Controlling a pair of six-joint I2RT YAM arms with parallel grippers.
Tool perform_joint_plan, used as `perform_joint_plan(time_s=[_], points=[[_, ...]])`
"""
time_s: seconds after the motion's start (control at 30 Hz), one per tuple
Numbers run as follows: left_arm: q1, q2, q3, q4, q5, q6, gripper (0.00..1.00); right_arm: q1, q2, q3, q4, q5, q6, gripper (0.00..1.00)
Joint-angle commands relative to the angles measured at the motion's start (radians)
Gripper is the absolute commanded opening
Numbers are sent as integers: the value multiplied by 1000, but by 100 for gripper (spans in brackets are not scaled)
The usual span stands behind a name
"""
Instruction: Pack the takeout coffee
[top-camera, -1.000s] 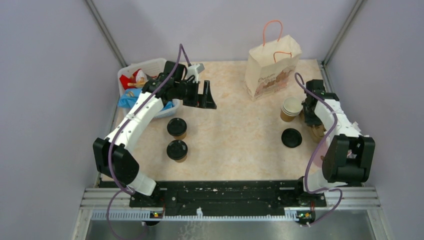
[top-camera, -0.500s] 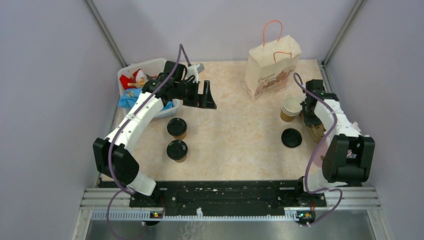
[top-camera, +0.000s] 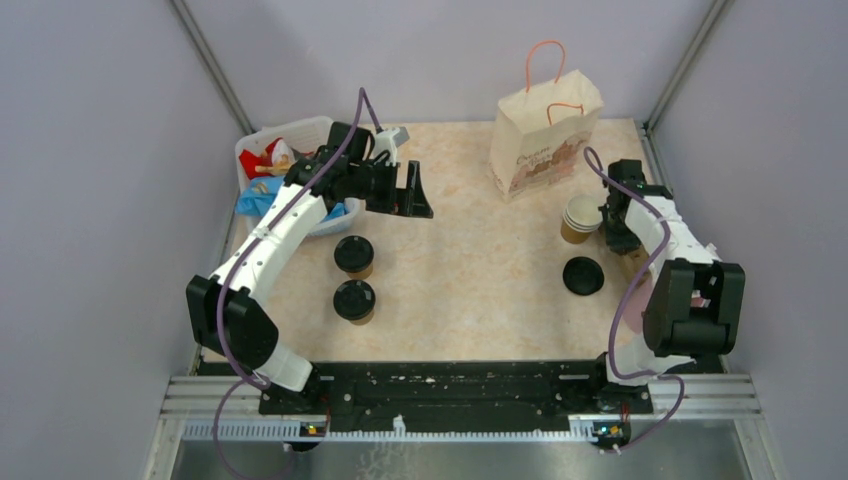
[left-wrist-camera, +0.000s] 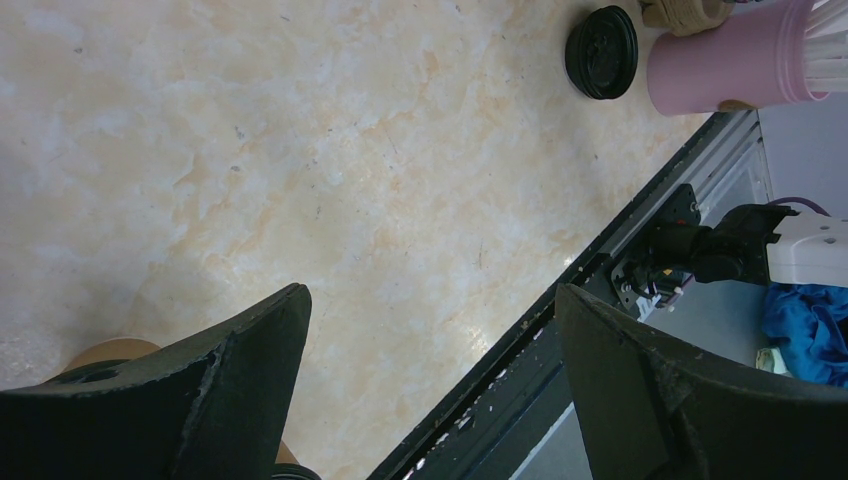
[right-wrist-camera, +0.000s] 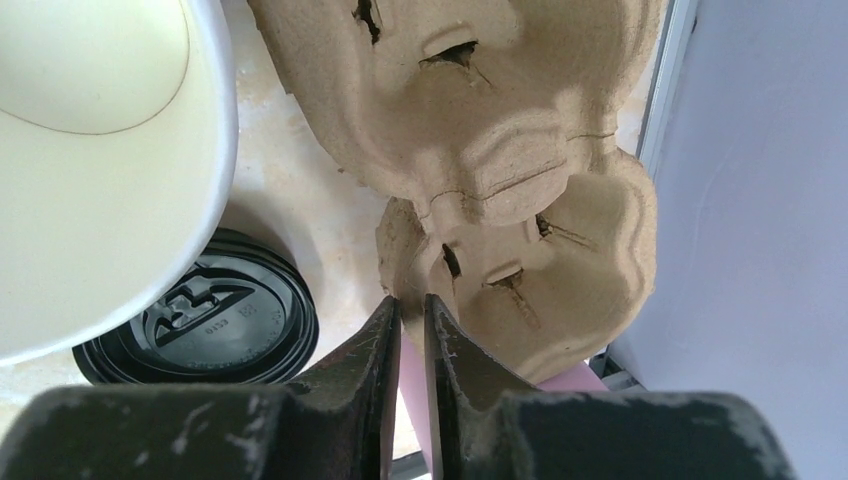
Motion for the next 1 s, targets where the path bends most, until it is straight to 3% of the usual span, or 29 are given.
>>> perform_joint_plan(time_s=[0.0,0.2,0.53,0.97], points=[[6,1,22,33,16,11,98,2,3,27,18,27,-2,12],[6,10,30,35,18,11,98,2,0,32,16,31,-7,0],[5,6,29,33,18,10,98,6,-57,66,-15,56,5,0],[6,-17,4,47,31,-1,98,52,-120,7,76,258,-42,0]])
